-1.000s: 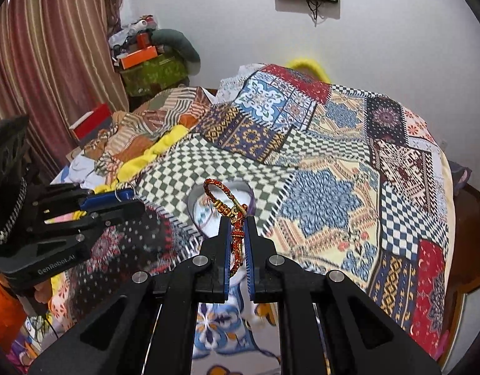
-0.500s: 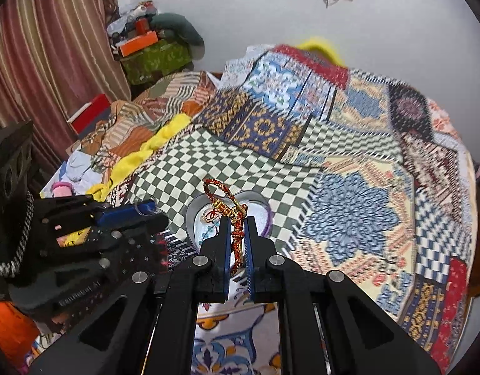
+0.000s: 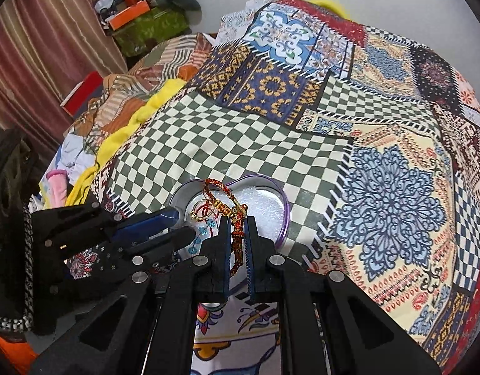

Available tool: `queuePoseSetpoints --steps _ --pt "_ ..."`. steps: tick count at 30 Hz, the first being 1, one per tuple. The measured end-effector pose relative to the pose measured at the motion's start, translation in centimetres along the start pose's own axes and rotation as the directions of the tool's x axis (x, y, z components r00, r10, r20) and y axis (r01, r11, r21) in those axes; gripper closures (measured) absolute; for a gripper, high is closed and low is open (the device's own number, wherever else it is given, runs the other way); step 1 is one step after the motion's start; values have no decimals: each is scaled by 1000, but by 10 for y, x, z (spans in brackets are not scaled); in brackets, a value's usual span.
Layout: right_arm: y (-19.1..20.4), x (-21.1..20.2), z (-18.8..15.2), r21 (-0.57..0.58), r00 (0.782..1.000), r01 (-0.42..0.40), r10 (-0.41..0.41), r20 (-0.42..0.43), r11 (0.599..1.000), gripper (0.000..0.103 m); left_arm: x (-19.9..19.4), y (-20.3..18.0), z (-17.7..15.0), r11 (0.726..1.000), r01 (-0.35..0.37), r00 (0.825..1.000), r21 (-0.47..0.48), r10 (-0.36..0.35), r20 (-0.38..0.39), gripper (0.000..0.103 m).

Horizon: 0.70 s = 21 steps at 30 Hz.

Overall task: Organize jewelry
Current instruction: 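Carry both pieces over the heart tin and open both tools to drop them, then withdraw both tools from the tin toward the gold ring on the quilt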

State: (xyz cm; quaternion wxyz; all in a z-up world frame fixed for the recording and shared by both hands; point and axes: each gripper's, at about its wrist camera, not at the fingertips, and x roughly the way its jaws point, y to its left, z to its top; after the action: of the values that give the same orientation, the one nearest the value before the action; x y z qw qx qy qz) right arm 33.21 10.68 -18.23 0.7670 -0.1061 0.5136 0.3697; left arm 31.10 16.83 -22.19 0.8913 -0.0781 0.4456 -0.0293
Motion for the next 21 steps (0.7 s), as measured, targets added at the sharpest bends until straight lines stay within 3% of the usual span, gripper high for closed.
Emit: queuePoseSetpoints --steps 9,13,21 --pt "0 11 -1 3 999 -22 22 -34 1000 96 -3 -4 -1 998 -35 999 43 35 4 88" --pt "-2 14 -1 20 997 -39 41 -61 999 92 -10 -10 -6 996 -55 998 75 54 12 83" --pt "2 0 -5 16 999 -25 25 -46 1000 89 -28 -7 -7 997 -59 998 50 58 21 81"
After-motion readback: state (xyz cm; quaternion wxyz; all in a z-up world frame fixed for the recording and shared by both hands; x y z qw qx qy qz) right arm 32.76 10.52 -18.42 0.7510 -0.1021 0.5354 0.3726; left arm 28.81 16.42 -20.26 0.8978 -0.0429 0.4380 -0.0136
